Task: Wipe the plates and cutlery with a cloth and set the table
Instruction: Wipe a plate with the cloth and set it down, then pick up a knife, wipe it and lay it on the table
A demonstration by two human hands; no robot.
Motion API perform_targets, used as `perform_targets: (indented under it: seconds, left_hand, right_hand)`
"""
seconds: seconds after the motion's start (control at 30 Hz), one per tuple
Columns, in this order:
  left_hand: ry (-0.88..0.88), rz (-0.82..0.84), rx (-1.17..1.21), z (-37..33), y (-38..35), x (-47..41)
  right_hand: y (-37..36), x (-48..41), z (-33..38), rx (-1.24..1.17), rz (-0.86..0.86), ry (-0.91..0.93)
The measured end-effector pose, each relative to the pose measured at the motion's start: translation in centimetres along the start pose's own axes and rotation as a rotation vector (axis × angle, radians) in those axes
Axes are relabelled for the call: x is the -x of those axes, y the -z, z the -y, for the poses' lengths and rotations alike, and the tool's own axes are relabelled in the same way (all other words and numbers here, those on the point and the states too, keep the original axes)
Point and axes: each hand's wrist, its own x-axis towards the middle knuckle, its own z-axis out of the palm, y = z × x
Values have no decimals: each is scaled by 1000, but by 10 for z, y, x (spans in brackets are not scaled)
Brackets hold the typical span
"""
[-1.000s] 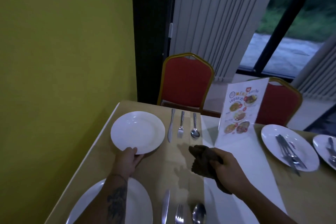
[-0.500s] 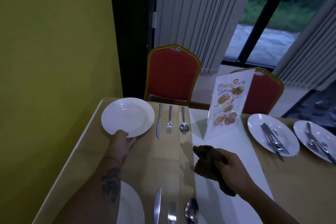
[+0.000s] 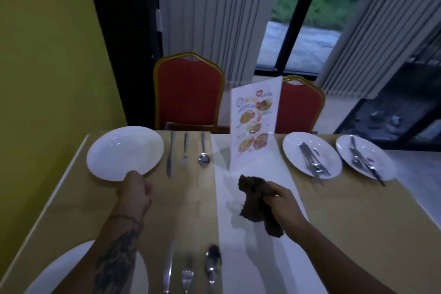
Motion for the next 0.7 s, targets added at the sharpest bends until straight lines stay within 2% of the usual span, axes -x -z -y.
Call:
perform_targets:
  seconds: [0.13,0.27,0.47,0.7]
  left_hand:
    - [31,150,-54,32,-30,34]
    - [-33,263,-96,65,-67,74]
    - [-86,314,-225,125,-127,136]
    - [-78,375,-420,201,-211,203]
  right_hand:
    - [31,-13,-16,-91,-77,-96]
    - [80,-33,-42,-243,-101,-181]
    - [160,-47,-66,-696,-109,-327]
    - [270,-61,-82,-825,-115,-388]
